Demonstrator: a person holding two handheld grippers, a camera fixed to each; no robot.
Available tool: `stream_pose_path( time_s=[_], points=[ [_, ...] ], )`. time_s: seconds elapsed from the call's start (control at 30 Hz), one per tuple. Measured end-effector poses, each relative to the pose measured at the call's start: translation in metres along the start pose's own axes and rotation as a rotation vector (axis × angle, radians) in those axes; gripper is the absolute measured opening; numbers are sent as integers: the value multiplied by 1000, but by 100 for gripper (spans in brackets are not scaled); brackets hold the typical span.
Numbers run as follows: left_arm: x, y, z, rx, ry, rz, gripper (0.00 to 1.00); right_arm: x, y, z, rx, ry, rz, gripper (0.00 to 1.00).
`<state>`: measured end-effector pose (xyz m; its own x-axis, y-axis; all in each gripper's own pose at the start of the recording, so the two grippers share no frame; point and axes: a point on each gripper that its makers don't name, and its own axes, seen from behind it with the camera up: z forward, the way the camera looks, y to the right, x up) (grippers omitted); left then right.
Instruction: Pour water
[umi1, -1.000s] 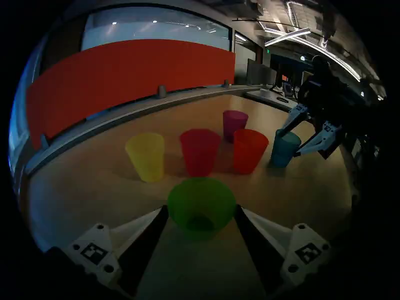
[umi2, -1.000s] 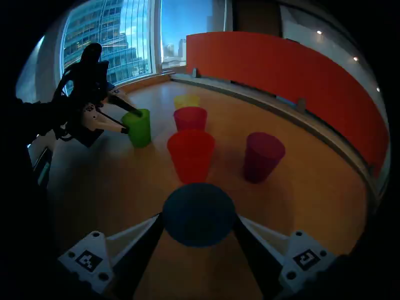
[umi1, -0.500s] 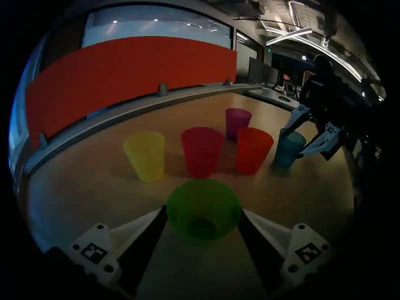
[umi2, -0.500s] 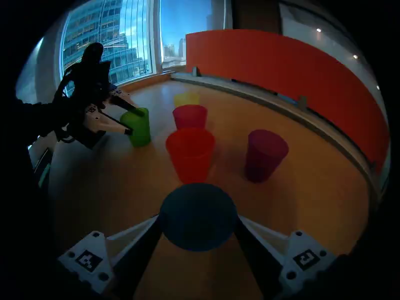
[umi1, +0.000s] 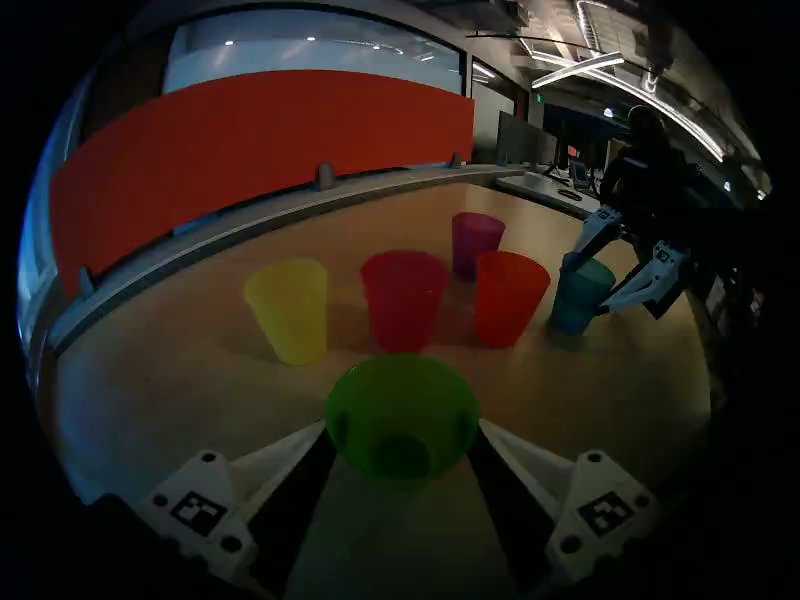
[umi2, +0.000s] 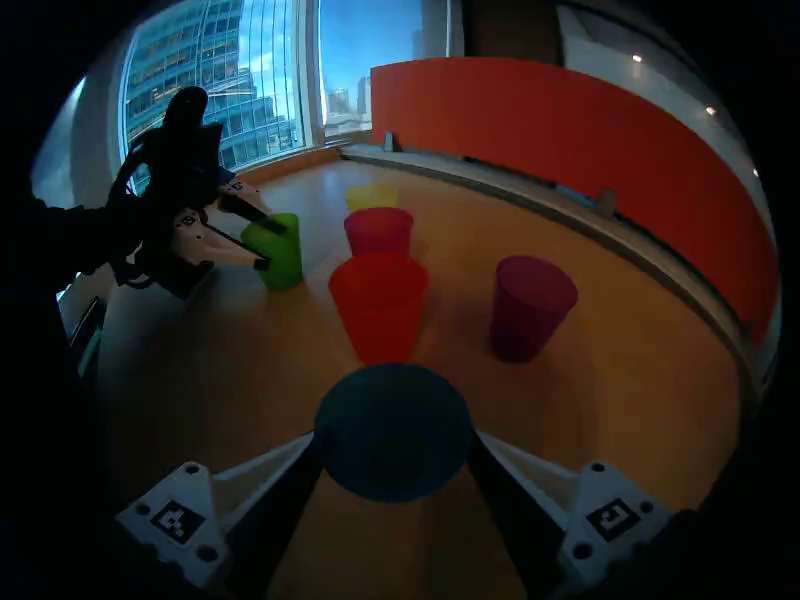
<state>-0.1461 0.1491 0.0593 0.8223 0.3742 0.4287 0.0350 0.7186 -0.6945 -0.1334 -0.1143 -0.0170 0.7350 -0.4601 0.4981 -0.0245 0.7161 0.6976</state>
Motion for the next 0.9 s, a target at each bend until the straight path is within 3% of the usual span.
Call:
stream_pose_path(
  time_s=[0.27,0.6,0.9],
  points=[
    [0,0,0,-1,-1,1,85,0,-1,2,7,3,-1,90],
    [-2,0,-3,2,-3,2,85,4,-3,2,4,37,4,89],
    [24,1,-18,4,59,-11,85,21,-1,-9,-19,70,8,89]
  ],
)
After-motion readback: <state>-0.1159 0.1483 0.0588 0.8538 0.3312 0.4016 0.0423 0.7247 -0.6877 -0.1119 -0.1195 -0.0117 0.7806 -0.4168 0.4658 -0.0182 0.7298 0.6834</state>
